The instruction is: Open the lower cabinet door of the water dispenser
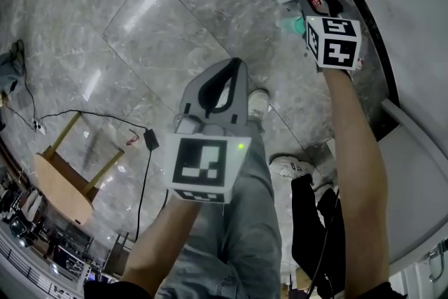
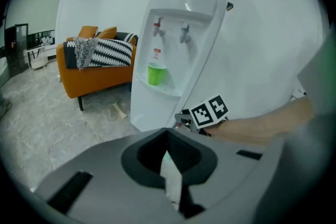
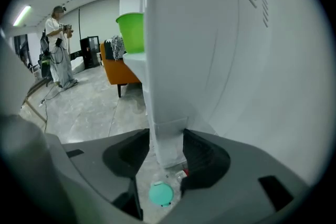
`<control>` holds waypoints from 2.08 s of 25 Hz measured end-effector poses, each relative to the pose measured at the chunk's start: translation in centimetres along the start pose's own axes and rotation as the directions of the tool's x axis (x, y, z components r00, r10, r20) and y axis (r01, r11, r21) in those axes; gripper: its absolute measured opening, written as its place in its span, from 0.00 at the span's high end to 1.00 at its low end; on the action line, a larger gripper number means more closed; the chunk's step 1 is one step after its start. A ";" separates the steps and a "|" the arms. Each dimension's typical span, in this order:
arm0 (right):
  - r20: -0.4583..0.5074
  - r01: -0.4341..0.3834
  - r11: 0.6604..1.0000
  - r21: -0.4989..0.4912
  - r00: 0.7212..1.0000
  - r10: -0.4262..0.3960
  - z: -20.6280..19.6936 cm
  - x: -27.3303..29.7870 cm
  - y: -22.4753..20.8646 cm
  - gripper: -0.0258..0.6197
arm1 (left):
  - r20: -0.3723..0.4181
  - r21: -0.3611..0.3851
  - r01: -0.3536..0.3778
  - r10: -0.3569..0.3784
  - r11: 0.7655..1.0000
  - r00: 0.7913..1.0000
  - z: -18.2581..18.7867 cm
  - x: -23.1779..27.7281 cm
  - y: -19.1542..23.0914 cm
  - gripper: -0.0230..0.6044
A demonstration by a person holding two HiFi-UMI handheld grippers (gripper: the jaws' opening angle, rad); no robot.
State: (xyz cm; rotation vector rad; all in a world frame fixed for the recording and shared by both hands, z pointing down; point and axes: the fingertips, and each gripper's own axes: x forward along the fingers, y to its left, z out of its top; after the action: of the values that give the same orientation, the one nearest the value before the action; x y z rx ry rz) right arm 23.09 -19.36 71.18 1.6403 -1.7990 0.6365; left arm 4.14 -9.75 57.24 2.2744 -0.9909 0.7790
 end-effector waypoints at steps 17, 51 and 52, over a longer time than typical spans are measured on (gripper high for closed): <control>-0.051 -0.081 0.995 -0.055 0.996 0.078 -0.1 -0.8 2.7 0.70 | 0.004 -0.023 -0.029 0.029 0.999 1.000 -1.0 -1.5 0.8 0.94; -0.085 -0.604 0.750 -0.269 0.791 0.606 8.4 3.3 29.7 0.94 | 0.016 -0.144 -0.146 0.150 0.979 0.989 -1.4 -4.5 9.4 0.95; -0.084 -0.606 0.750 -0.264 0.790 0.608 8.7 3.6 30.0 0.95 | 0.019 -0.145 -0.149 0.153 0.978 0.988 -1.3 -4.5 9.6 0.95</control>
State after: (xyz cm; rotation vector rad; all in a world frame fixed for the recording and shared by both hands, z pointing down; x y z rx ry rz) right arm -7.83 -24.59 69.30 0.8452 -2.3224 0.6055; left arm -6.26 -12.44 57.36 2.1120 -1.2052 0.7128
